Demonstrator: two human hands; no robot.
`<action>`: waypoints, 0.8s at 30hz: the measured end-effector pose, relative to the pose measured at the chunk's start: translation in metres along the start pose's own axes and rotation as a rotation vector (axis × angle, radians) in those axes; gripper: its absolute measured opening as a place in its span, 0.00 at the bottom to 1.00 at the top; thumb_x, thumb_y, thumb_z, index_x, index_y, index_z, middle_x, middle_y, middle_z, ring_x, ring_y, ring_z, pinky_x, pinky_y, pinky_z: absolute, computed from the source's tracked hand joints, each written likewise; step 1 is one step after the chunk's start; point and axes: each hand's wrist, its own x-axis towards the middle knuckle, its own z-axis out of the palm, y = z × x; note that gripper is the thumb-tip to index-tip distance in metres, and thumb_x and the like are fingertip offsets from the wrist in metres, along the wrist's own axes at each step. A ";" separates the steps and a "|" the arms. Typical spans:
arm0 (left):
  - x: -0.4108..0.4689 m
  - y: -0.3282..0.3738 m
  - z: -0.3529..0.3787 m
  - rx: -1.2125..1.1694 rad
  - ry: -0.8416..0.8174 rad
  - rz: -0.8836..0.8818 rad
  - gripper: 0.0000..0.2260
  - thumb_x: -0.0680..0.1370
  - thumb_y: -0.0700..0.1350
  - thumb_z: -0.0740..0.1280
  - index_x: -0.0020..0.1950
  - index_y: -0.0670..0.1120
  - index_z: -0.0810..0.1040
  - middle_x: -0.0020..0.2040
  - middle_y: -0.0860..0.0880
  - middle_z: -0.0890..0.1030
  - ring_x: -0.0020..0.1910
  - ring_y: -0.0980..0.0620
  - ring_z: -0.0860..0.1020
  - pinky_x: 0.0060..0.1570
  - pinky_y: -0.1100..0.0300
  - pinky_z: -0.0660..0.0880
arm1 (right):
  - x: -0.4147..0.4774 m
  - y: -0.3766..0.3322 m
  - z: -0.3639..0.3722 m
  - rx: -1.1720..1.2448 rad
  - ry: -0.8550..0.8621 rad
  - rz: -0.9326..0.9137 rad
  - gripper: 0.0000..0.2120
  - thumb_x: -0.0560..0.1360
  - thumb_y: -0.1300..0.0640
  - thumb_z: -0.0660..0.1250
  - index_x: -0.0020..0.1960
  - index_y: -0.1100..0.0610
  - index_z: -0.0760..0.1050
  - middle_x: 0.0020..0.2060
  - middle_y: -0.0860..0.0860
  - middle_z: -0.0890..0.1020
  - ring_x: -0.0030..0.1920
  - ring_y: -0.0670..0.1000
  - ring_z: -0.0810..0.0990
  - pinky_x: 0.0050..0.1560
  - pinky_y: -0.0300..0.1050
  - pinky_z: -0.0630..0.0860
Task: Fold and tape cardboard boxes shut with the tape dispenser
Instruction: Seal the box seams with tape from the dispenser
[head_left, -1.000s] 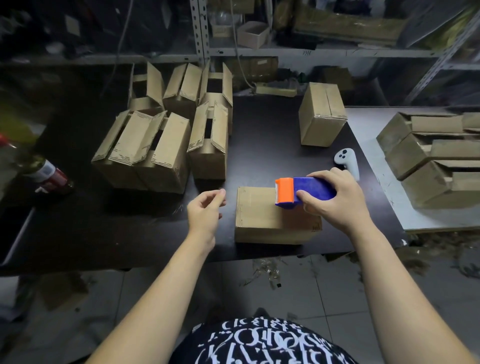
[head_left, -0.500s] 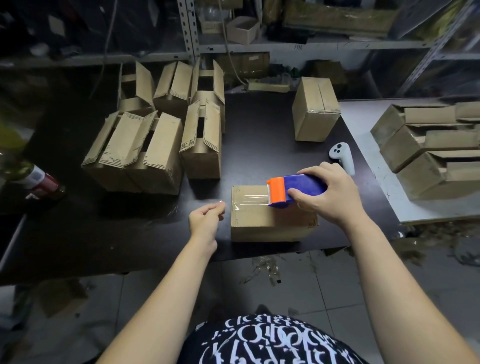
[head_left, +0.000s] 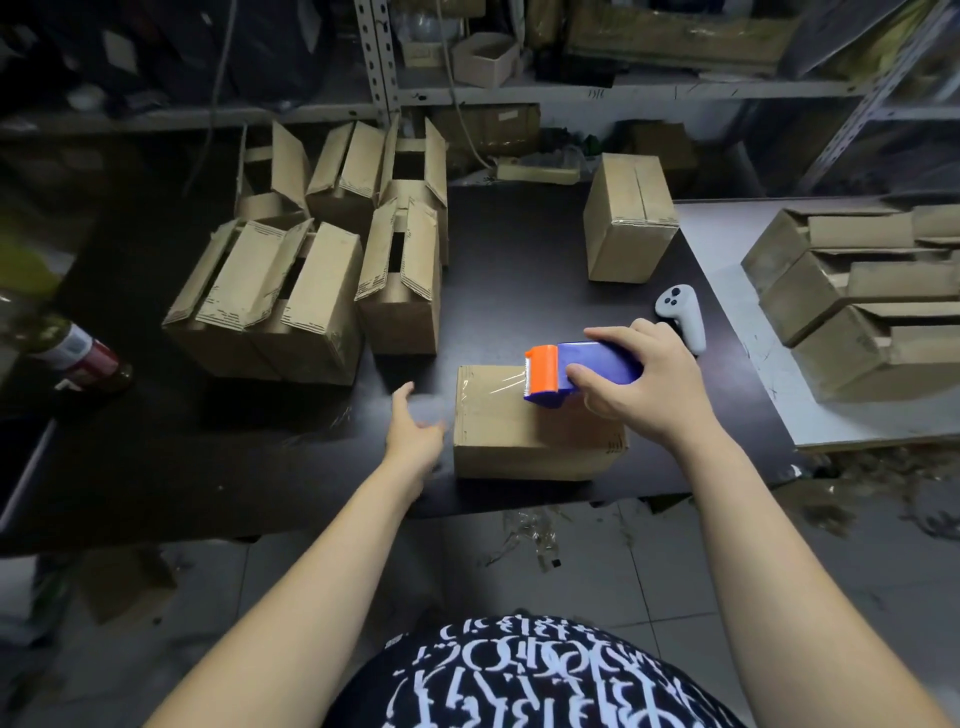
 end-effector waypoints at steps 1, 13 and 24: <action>-0.003 0.001 -0.003 0.002 0.000 0.102 0.27 0.79 0.34 0.63 0.74 0.56 0.69 0.60 0.43 0.79 0.45 0.50 0.79 0.45 0.60 0.78 | 0.000 0.001 -0.001 -0.003 -0.003 -0.007 0.26 0.68 0.35 0.69 0.62 0.46 0.82 0.42 0.45 0.76 0.48 0.49 0.72 0.47 0.45 0.73; 0.009 0.035 -0.012 0.278 -0.429 0.621 0.23 0.74 0.47 0.78 0.68 0.53 0.77 0.65 0.59 0.76 0.65 0.66 0.73 0.65 0.65 0.70 | 0.002 0.003 -0.028 0.125 -0.180 -0.032 0.16 0.68 0.48 0.80 0.55 0.46 0.84 0.50 0.38 0.85 0.53 0.40 0.81 0.54 0.42 0.80; 0.022 0.048 -0.018 0.317 -0.529 0.578 0.26 0.71 0.57 0.79 0.67 0.60 0.77 0.65 0.62 0.76 0.67 0.60 0.74 0.60 0.55 0.76 | 0.009 0.014 -0.038 0.143 -0.287 0.042 0.18 0.66 0.42 0.81 0.55 0.43 0.86 0.47 0.36 0.86 0.50 0.40 0.83 0.50 0.47 0.83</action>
